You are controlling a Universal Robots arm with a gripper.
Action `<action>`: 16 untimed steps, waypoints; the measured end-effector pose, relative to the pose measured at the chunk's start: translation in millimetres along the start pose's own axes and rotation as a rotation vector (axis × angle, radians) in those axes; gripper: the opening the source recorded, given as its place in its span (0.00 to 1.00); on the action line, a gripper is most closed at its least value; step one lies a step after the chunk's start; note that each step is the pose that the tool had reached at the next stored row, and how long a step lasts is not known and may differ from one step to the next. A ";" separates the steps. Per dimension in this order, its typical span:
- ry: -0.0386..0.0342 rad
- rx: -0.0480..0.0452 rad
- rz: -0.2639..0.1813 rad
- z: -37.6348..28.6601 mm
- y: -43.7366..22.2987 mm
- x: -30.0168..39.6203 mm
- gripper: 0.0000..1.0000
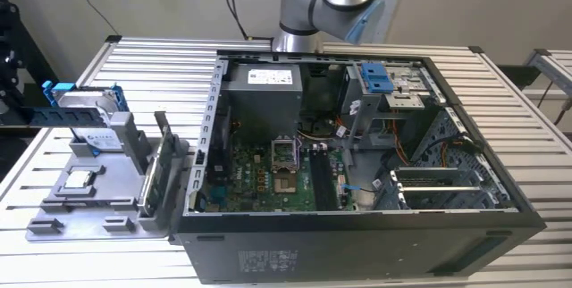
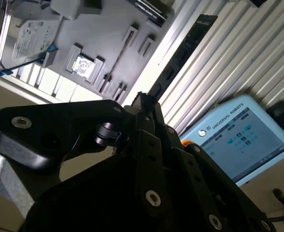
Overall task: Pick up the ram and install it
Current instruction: 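Pick up the ram and move it above insertion slot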
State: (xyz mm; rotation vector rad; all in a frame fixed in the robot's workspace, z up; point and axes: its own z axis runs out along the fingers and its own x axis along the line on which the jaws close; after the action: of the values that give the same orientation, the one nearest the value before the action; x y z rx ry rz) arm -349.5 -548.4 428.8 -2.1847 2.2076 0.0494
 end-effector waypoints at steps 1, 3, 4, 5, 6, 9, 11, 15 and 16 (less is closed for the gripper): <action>0.0000 -0.0001 0.000 0.0 -2.4 0.0 0.14; 0.0000 -0.0004 0.000 0.0 -7.6 -0.1 0.14; 0.0000 -0.0005 0.000 0.0 -10.0 -0.1 0.14; 0.0000 -0.0007 0.000 0.0 -12.3 -0.1 0.14; 0.0001 -0.0008 0.000 0.0 -14.9 -0.2 0.14; 0.0001 -0.0012 0.000 0.0 -22.6 -0.2 0.14; 0.0000 -0.0015 0.000 0.1 -28.1 -0.3 0.14; 0.0001 -0.0022 0.000 0.0 -38.3 -0.4 0.14; 0.0001 -0.0023 0.000 0.1 -40.8 -0.4 0.14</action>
State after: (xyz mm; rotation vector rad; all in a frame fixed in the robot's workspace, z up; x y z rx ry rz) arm -308.7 -548.4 428.9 -2.1857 2.2089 0.0518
